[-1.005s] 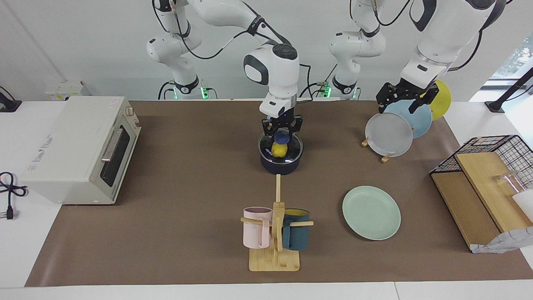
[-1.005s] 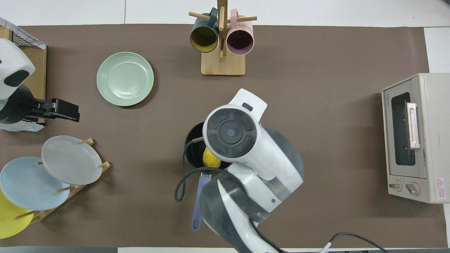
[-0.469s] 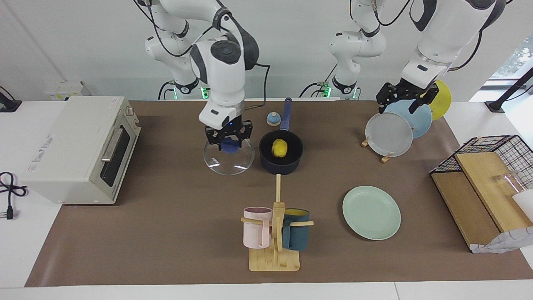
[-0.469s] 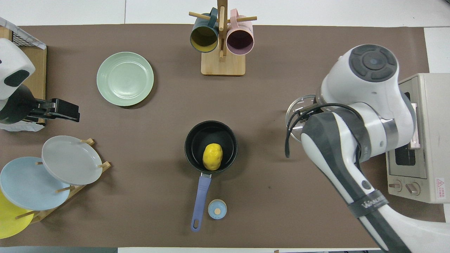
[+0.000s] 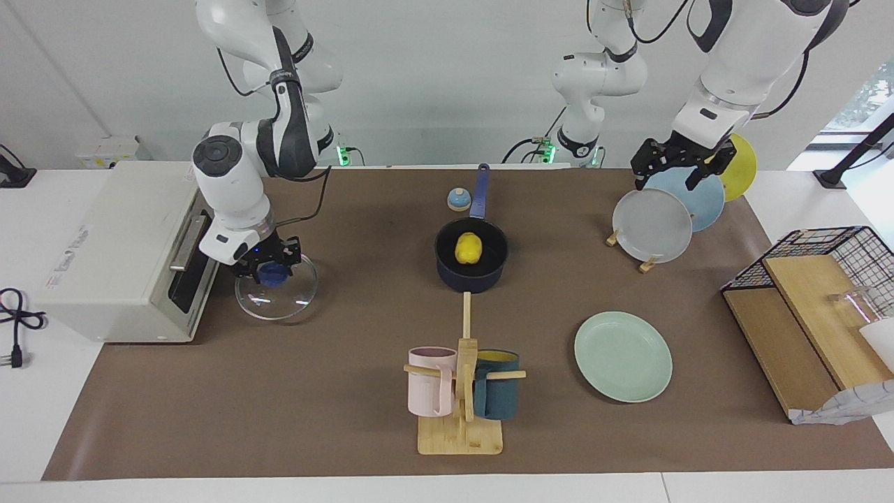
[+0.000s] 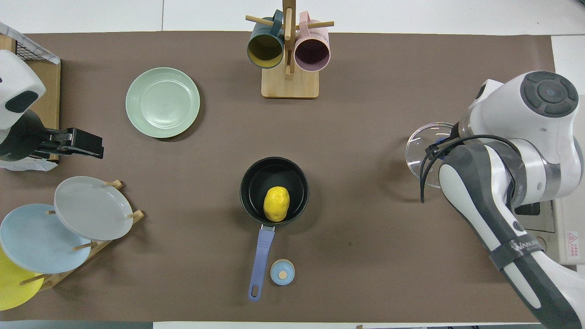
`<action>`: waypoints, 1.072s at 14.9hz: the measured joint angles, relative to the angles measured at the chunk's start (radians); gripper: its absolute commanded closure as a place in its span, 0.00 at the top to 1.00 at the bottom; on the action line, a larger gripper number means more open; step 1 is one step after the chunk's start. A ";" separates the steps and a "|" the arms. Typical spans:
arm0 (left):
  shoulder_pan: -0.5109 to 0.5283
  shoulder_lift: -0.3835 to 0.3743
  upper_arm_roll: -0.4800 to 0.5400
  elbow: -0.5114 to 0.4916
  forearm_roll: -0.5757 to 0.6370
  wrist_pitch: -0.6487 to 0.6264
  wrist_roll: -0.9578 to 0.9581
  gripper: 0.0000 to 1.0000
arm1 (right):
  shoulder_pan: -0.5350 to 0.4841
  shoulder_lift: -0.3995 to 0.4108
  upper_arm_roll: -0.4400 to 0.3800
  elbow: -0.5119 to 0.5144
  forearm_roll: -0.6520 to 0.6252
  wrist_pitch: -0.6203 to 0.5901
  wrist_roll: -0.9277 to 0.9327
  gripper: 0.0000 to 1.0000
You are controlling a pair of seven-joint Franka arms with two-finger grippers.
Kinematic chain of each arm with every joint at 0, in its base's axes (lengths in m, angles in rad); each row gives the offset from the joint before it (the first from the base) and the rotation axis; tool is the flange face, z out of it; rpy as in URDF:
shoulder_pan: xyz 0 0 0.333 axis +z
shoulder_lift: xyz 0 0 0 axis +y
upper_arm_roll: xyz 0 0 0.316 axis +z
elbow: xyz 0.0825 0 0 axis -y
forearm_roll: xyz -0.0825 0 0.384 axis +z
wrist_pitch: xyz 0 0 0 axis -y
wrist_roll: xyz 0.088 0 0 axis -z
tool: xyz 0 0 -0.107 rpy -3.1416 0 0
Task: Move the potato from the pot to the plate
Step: 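Lift the glass lid off the saucepan with the right gripper, then set the lid down while the left gripper reaches into the saucepan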
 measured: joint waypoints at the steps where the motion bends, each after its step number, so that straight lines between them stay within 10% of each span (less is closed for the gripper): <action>1: 0.000 0.000 0.000 0.000 0.000 0.000 0.000 1.00 | 0.000 -0.006 0.002 -0.028 0.000 0.024 0.000 0.00; 8: -0.052 -0.013 -0.017 -0.001 0.000 -0.001 -0.004 1.00 | -0.005 -0.026 0.003 -0.126 0.004 0.155 0.000 0.02; 11: -0.121 -0.023 -0.034 -0.040 -0.014 0.042 -0.077 1.00 | -0.005 -0.026 0.002 -0.135 0.004 0.164 0.000 0.42; 13: -0.232 -0.035 -0.042 -0.119 -0.017 0.135 -0.230 1.00 | -0.005 -0.027 0.002 -0.135 0.004 0.164 0.000 0.94; 16: -0.396 -0.036 -0.052 -0.265 -0.017 0.308 -0.443 1.00 | -0.004 -0.030 0.005 -0.113 0.004 0.138 0.002 1.00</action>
